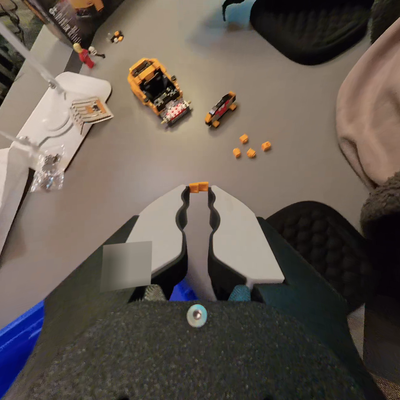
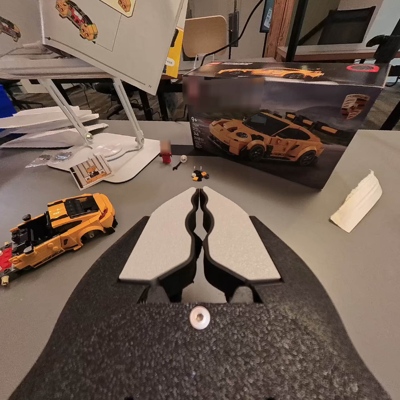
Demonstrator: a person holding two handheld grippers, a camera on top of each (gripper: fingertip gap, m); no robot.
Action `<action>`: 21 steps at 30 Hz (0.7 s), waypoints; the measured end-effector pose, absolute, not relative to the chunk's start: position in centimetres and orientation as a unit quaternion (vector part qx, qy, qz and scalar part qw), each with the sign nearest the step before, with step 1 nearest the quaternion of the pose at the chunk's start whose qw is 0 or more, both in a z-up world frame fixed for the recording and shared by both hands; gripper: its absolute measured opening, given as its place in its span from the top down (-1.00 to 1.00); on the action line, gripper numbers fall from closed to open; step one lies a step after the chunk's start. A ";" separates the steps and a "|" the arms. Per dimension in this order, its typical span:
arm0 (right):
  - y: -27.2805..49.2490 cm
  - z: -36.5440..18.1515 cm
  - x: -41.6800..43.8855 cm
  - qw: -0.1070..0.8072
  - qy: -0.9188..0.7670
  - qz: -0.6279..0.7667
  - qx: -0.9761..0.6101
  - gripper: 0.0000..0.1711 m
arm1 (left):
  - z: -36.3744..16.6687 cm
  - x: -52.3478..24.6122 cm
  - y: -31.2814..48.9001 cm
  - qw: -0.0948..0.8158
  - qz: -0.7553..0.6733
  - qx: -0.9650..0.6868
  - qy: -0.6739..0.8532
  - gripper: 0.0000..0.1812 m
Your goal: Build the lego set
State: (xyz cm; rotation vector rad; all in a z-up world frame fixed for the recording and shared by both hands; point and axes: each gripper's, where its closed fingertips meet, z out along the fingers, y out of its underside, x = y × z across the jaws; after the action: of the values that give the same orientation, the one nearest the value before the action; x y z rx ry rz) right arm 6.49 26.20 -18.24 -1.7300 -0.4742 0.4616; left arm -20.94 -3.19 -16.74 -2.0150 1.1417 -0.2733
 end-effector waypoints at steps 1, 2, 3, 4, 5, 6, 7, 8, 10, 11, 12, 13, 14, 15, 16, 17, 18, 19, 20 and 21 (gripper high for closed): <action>26.2 -18.1 6.5 0.602 -0.204 0.201 -0.745 1.00 | -16.9 -20.2 -3.1 0.397 -0.114 -0.792 0.449 0.83; 26.1 -18.1 6.5 0.603 -0.204 0.202 -0.744 1.00 | -17.1 -19.5 -2.8 0.401 -0.120 -0.792 0.445 0.83; 26.1 -18.0 6.5 0.604 -0.204 0.202 -0.743 1.00 | -17.3 -18.8 -2.6 0.404 -0.128 -0.792 0.440 0.83; 26.0 -17.9 6.5 0.605 -0.204 0.203 -0.742 1.00 | -17.7 -18.1 -2.5 0.405 -0.137 -0.793 0.434 0.83; 26.0 -17.9 6.5 0.606 -0.205 0.203 -0.742 1.00 | -18.1 -17.4 -2.3 0.406 -0.144 -0.794 0.430 0.83; 26.0 -17.8 6.5 0.606 -0.205 0.203 -0.741 1.00 | -18.5 -16.7 -2.1 0.406 -0.151 -0.794 0.427 0.83; 26.0 -17.8 6.4 0.606 -0.205 0.203 -0.741 1.00 | -19.0 -16.0 -1.9 0.406 -0.156 -0.794 0.425 0.83; 26.0 -17.8 6.4 0.606 -0.205 0.203 -0.741 1.00 | -19.5 -15.4 -1.6 0.406 -0.159 -0.795 0.423 0.83; 25.9 -17.8 6.4 0.607 -0.205 0.203 -0.741 1.00 | -20.4 -14.3 -1.2 0.406 -0.170 -0.794 0.420 0.83; 25.9 -17.8 6.4 0.607 -0.205 0.203 -0.741 1.00 | -20.7 -13.8 -1.0 0.407 -0.179 -0.792 0.418 0.83; 25.9 -17.8 6.4 0.607 -0.205 0.204 -0.740 1.00 | -21.0 -13.5 -0.8 0.409 -0.185 -0.792 0.415 0.83; 25.9 -17.8 6.4 0.607 -0.205 0.204 -0.740 1.00 | -21.2 -13.2 -0.6 0.410 -0.189 -0.792 0.410 0.83; 25.9 -17.8 6.4 0.607 -0.205 0.204 -0.740 1.00 | -21.3 -13.1 -0.4 0.412 -0.193 -0.792 0.407 0.83; 25.9 -17.8 6.5 0.607 -0.205 0.204 -0.740 1.00 | -21.2 -13.1 -0.2 0.416 -0.192 -0.792 0.403 0.83; 25.9 -17.8 6.5 0.607 -0.204 0.204 -0.741 1.00 | -21.0 -13.4 0.1 0.421 -0.184 -0.794 0.399 0.83; 26.0 -17.8 6.5 0.607 -0.204 0.204 -0.741 1.00 | -20.6 -14.1 0.2 0.426 -0.170 -0.797 0.394 0.83; 26.0 -17.8 6.5 0.607 -0.203 0.205 -0.741 1.00 | -20.0 -15.3 0.5 0.430 -0.151 -0.802 0.386 0.83; 26.0 -17.7 6.5 0.607 -0.202 0.205 -0.741 1.00 | -19.3 -16.9 0.7 0.432 -0.127 -0.811 0.373 0.83; 25.9 -17.7 6.6 0.607 -0.202 0.207 -0.741 1.00 | -18.4 -19.0 0.9 0.432 -0.097 -0.822 0.357 0.83; 25.9 -17.7 6.6 0.607 -0.201 0.208 -0.740 1.00 | -17.4 -21.5 1.0 0.428 -0.059 -0.836 0.340 0.83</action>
State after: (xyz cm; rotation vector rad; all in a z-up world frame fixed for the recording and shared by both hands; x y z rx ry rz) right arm 6.56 25.93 -17.66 -1.7111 -0.4655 0.4803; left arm -21.47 0.96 -17.44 -2.0872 0.8489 -0.1477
